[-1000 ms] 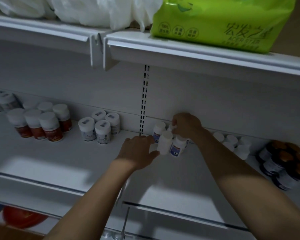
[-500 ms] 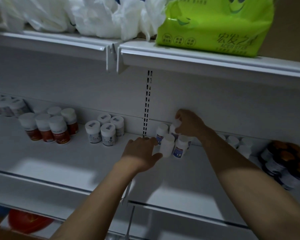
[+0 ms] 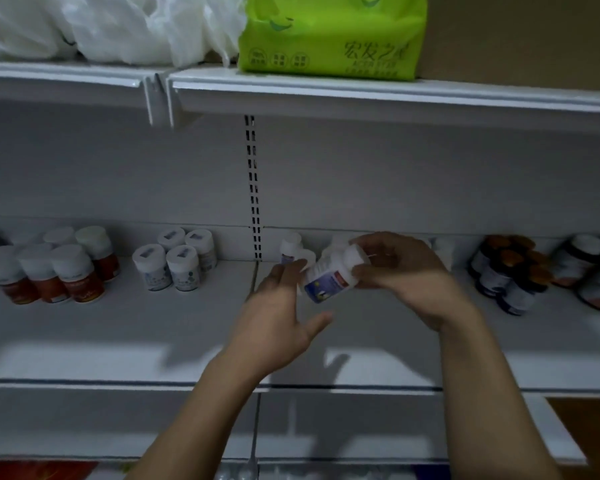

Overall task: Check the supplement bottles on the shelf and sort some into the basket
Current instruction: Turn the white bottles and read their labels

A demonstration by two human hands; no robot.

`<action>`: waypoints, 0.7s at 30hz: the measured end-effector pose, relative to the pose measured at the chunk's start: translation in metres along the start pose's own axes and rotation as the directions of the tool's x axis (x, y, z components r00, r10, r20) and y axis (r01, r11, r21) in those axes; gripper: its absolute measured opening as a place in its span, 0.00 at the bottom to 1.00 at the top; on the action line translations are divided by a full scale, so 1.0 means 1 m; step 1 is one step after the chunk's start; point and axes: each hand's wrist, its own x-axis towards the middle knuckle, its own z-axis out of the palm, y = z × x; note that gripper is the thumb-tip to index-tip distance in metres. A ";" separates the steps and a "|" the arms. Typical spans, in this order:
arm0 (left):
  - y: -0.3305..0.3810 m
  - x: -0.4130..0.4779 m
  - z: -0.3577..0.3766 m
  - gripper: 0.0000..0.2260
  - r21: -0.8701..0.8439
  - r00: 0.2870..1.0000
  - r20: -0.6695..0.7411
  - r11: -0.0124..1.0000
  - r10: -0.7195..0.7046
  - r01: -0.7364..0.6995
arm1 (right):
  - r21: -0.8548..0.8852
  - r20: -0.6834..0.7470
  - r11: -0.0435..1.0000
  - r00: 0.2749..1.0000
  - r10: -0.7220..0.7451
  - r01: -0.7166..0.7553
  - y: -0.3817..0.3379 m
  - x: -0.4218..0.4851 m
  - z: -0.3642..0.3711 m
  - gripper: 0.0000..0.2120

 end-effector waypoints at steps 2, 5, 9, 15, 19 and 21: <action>0.004 -0.011 0.004 0.35 -0.091 0.999 0.021 0.996 0.025 -0.023 | 0.105 0.027 0.994 1.000 0.002 -0.004 0.010 -0.024 0.005 0.15; 0.010 -0.030 0.004 0.28 -0.220 0.994 0.078 0.974 0.073 -0.054 | 0.242 0.031 0.970 1.000 -0.002 -0.006 0.022 -0.054 0.006 0.17; 0.018 -0.049 0.000 0.23 -0.451 0.985 0.113 0.890 0.127 -0.063 | 0.306 -0.016 0.950 0.998 -0.068 0.070 0.034 -0.076 0.000 0.19; 0.023 -0.066 -0.003 0.26 -0.519 0.993 0.014 0.850 0.114 -0.090 | 0.455 -0.032 0.888 0.998 -0.051 0.060 0.032 -0.090 0.009 0.14; 0.023 -0.076 -0.006 0.29 -0.488 0.996 -0.055 0.868 0.074 -0.091 | 0.428 -0.038 0.904 0.999 -0.010 0.025 0.029 -0.089 0.021 0.14; 0.020 -0.079 -0.007 0.27 -0.520 0.997 -0.046 0.851 0.054 -0.070 | 0.389 -0.042 0.921 0.999 0.007 0.010 0.027 -0.087 0.026 0.16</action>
